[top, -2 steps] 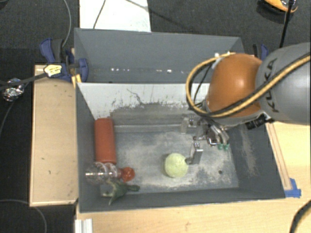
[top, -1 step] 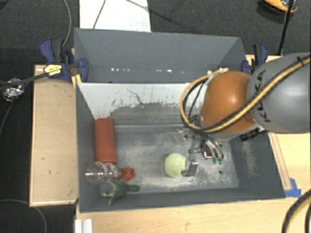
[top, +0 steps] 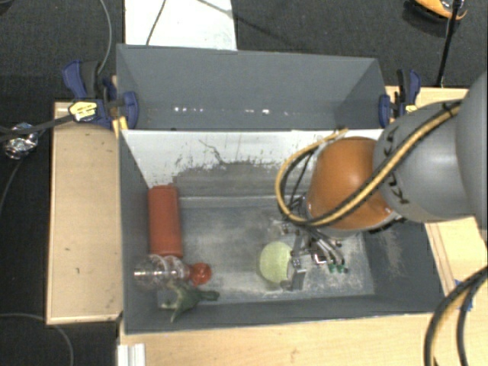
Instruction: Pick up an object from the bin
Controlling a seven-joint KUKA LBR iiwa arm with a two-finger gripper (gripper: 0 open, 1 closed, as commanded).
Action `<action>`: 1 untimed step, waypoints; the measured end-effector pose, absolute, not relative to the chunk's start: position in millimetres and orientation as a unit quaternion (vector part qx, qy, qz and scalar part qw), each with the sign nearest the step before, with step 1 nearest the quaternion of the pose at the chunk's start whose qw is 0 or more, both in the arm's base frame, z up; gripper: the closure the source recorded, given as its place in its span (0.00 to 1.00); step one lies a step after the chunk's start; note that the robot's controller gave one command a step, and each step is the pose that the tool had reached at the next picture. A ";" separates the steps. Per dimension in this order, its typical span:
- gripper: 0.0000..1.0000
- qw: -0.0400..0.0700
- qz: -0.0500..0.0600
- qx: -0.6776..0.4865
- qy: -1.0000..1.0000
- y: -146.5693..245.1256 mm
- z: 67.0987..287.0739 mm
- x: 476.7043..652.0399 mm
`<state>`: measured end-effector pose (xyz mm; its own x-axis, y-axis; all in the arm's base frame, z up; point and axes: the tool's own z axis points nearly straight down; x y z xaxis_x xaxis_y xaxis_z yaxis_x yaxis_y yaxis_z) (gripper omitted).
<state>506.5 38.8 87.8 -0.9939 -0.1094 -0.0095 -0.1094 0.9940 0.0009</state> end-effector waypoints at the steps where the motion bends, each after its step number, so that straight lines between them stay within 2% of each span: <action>1: 1.00 0.000 0.001 0.029 1.000 32.2 70.2 488.3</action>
Offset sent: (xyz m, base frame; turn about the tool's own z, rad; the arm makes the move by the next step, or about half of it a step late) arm 0.0000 0.0000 0.0000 0.0000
